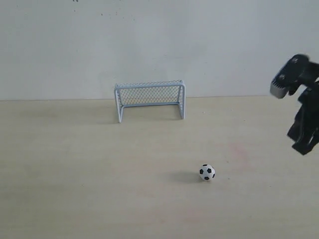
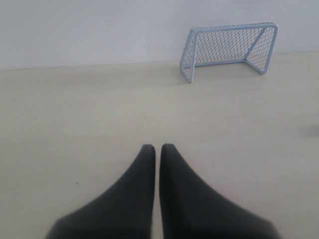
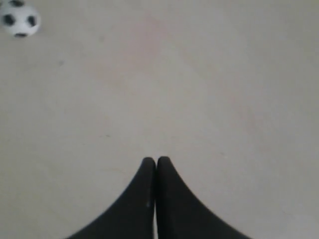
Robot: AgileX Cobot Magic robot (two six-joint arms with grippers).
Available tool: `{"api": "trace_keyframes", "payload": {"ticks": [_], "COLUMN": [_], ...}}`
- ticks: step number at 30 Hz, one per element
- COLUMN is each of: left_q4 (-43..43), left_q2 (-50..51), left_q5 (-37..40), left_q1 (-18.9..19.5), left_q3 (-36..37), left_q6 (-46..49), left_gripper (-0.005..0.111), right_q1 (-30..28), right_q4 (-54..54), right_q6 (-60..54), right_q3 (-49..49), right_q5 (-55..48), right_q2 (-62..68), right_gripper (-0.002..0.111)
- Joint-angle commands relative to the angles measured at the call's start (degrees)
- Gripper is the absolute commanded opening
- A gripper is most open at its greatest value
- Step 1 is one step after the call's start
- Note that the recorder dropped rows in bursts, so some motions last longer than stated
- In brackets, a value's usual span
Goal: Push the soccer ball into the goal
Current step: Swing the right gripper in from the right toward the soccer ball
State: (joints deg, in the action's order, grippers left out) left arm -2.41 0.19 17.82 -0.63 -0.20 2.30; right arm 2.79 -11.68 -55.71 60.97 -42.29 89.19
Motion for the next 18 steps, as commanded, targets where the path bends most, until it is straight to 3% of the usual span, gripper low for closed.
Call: {"api": "trace_keyframes", "payload": {"ticks": [1, 6, 18], "left_q4": [0.1, 0.1, 0.1], "left_q2": [-0.2, -0.2, -0.2], "left_q5": [-0.2, -0.2, -0.2], "left_q1": [0.2, 0.2, 0.2], "left_q3": [0.2, 0.2, 0.2], "left_q6": [0.3, 0.3, 0.3], "left_gripper": [0.004, 0.004, 0.004], "right_q1": [4.3, 11.0, 17.2], "right_q4": [-6.2, -6.2, -4.5], "right_q6": [-22.8, -43.4, -48.3], "right_q3": [4.0, 5.9, 8.8], "right_q5": [-10.3, -12.8, -8.8], "right_q2": [6.7, 10.4, 14.5], "right_gripper": [0.000, 0.000, 0.000]}}
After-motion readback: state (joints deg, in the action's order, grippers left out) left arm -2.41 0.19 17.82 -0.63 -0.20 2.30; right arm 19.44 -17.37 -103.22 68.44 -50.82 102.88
